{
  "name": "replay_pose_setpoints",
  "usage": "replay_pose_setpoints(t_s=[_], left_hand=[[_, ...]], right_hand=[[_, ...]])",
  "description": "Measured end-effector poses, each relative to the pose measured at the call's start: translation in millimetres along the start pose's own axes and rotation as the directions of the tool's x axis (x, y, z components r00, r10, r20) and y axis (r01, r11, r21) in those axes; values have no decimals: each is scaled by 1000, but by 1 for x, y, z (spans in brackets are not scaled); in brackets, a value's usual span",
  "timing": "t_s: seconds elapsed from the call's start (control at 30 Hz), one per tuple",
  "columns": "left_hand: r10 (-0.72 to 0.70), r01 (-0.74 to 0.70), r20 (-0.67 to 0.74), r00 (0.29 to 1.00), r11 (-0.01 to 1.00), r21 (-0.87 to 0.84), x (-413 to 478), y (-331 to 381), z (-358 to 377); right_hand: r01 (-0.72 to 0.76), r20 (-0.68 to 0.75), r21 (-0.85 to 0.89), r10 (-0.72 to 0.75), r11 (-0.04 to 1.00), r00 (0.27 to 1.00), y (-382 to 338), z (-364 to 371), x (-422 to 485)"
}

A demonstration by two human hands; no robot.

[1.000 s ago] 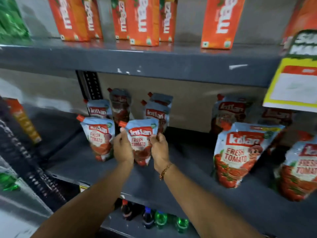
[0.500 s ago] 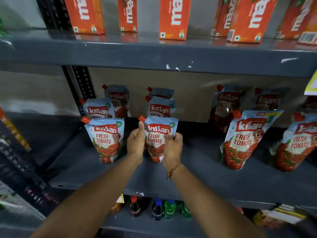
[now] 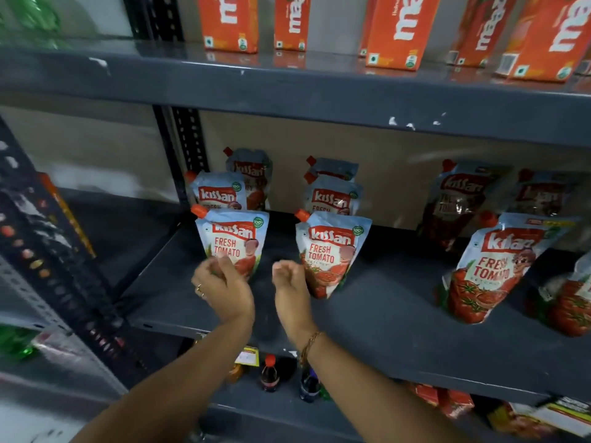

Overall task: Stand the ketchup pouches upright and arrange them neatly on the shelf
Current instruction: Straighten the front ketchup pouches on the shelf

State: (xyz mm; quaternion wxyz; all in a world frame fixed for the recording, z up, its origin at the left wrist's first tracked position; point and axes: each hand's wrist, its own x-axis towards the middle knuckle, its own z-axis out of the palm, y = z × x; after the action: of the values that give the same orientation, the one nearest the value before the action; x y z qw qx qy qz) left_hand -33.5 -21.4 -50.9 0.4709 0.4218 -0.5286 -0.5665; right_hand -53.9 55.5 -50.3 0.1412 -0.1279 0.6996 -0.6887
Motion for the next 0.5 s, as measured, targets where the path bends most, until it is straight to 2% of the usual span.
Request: replay_pose_setpoints(t_s=[0.1,0.17,0.27,0.37,0.5], left_hand=[[-92,88,31,995,990,113,32,3,-9],[-175,157,156,972,980,122,52,2,-12],[-324,320,320,890,945,65,71,3,-14],[-337,333,303,892,941,65,88,5,-17],[-340,330,273,900,940,82,109,9,-25]], right_hand=[[-137,147,61,127,989,981,-5,15,24],[-206,204,102,182,973,962,-5,25,32],[-240,247,151,198,959,948,-6,39,34],[-238,260,210,180,948,949,-7,51,37],[-212,277,171,160,962,948,-7,73,42]])
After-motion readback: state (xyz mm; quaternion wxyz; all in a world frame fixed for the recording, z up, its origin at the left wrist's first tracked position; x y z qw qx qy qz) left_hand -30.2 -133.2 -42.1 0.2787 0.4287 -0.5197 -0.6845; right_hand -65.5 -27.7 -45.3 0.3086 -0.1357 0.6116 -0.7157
